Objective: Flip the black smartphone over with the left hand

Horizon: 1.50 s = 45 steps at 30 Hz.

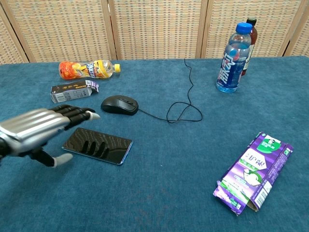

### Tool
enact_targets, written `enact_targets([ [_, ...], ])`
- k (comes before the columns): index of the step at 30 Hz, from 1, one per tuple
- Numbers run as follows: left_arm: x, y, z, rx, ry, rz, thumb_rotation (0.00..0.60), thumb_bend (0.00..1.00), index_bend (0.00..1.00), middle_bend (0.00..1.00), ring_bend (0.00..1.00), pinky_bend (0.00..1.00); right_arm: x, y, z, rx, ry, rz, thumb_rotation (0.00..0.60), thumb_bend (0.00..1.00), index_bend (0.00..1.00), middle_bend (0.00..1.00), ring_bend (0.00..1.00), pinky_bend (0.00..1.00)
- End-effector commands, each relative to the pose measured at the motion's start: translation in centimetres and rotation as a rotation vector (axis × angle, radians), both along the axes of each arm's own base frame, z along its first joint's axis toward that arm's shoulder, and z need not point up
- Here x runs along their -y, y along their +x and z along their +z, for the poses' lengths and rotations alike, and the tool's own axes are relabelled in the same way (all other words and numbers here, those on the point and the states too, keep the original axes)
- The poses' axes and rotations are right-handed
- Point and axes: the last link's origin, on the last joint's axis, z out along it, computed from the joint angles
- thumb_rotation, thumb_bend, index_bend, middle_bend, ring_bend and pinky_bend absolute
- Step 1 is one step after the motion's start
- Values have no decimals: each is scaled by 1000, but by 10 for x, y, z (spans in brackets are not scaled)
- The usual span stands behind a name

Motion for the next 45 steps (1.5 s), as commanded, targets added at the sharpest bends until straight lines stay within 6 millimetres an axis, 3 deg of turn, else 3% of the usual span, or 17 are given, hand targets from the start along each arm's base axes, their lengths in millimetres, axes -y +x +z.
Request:
enact_targets([
  [1, -4, 5, -13, -16, -7, -2, 600, 387, 16, 0, 0, 0, 0, 0, 0, 2, 0, 1, 600, 0, 0, 0, 0, 0],
  [19, -14, 14, -35, -40, -10, 9, 600, 380, 40, 0, 0, 0, 1, -1, 1, 11, -1, -3, 600, 0, 0, 0, 0, 0],
  [25, -18, 19, -42, -47, -8, 6, 600, 379, 104, 0, 0, 0, 1, -2, 1, 10, 0, -4, 600, 0, 0, 0, 0, 0],
  [28, -18, 20, -43, -52, -11, 9, 600, 393, 189, 0, 0, 0, 1, -2, 1, 11, 0, -5, 600, 0, 0, 0, 0, 0],
  [32, -16, 19, -40, -60, 0, 3, 600, 516, 312, 0, 0, 0, 0, -2, 2, 13, -2, -5, 600, 0, 0, 0, 0, 0],
  [36, -16, 18, -33, -74, 18, -3, 600, 647, 360, 0, 0, 0, 1, -2, 1, 12, 3, -5, 600, 0, 0, 0, 0, 0],
  [45, -8, 18, -8, -141, 31, -18, 600, 710, 386, 0, 0, 0, 1, -2, 0, 11, 6, -7, 600, 0, 0, 0, 0, 0],
])
